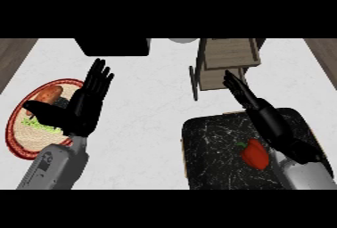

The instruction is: Pick the bell pepper from the tray and place it in the tiered basket

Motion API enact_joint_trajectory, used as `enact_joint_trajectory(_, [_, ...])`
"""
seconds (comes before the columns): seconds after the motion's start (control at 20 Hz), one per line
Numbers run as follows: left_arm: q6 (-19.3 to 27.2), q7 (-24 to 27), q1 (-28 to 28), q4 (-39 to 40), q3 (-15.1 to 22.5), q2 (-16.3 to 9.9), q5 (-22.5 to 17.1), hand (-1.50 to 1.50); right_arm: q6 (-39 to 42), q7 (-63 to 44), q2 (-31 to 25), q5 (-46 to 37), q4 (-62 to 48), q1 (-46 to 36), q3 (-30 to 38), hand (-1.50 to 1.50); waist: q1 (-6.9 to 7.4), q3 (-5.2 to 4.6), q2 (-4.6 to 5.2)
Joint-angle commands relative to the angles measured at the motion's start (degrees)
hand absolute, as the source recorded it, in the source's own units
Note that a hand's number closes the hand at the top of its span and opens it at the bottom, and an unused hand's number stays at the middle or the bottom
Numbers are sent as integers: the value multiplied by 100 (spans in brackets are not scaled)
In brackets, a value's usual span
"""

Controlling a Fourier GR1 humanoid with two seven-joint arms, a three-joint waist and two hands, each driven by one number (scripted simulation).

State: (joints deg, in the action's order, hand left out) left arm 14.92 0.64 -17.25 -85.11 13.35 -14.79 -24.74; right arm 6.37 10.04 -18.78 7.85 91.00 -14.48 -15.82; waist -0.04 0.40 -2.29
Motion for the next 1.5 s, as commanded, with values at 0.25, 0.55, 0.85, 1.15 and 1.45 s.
enact_joint_trajectory(0.25, [723, -17, 1504, 869, 182, -594, 1064, 0, 208, 286, -1228, 541, 240, -323, 1850, 150, -37, -33, 240])
enact_joint_trajectory(0.55, [768, 61, 1941, 743, 361, -440, 1102, 0, -1514, -276, -446, 989, -293, 674, 3175, -150, -121, -33, 206])
enact_joint_trajectory(0.85, [614, 91, 2170, 599, 184, -524, 1131, 0, -224, -924, -1363, 1331, 853, 1612, 3321, -150, -59, -44, 205])
enact_joint_trajectory(1.15, [713, -9, 1997, 635, 354, -316, 1230, 0, 584, -2138, -2621, 590, 1767, 2237, 2638, -150, -113, -59, 205])
enact_joint_trajectory(1.45, [758, 202, 2200, 660, 380, -226, 1316, 0, 593, -3140, -3325, -567, 3122, 2617, 2275, -150, -100, -61, 196])
